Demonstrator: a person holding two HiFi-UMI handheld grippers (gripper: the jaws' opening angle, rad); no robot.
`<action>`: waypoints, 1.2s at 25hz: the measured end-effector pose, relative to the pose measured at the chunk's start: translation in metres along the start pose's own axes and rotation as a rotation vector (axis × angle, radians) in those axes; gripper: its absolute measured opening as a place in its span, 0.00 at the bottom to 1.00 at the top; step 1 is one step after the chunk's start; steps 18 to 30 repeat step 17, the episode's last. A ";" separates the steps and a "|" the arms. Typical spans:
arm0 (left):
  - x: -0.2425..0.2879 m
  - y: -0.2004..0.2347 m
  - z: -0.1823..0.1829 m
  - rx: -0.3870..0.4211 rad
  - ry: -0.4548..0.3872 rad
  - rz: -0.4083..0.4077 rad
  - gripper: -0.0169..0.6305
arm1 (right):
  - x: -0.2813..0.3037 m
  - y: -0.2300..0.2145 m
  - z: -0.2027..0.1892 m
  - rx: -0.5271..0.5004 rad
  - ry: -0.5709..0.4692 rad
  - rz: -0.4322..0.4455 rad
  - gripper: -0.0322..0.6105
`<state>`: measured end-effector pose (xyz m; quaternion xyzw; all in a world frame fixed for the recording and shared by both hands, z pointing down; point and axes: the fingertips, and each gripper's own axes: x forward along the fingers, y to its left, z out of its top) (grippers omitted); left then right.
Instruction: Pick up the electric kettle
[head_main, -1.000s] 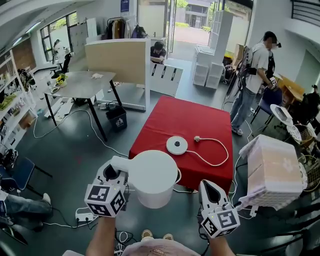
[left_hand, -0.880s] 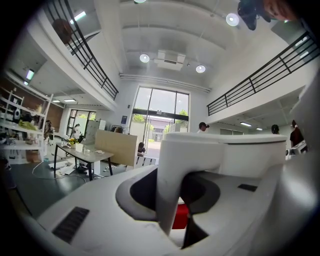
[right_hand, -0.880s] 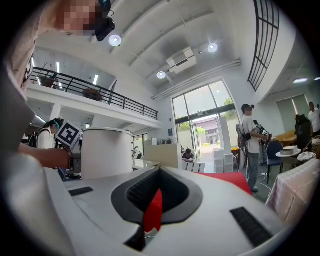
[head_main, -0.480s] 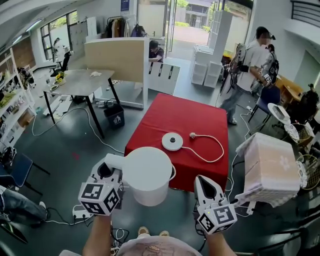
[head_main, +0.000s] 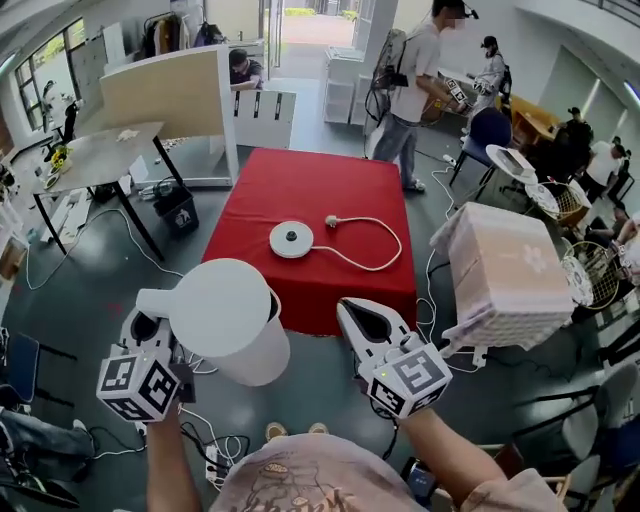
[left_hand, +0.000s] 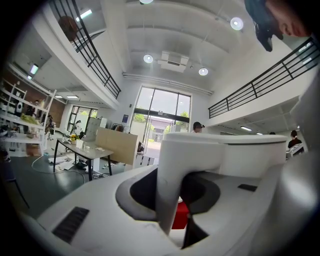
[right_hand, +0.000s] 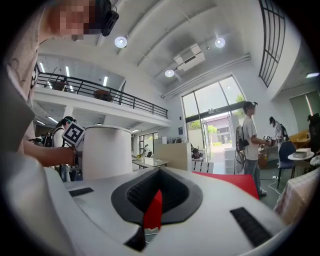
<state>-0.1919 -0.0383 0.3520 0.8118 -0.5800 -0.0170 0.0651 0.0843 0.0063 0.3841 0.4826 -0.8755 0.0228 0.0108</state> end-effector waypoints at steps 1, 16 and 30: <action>-0.001 0.001 0.001 0.000 -0.002 0.001 0.18 | 0.001 0.001 0.001 -0.009 0.005 0.014 0.06; -0.001 0.008 0.002 0.013 0.001 -0.003 0.18 | 0.007 0.006 0.003 -0.038 0.016 0.074 0.06; -0.001 0.008 0.002 0.013 0.001 -0.003 0.18 | 0.009 0.007 0.004 -0.040 0.013 0.077 0.06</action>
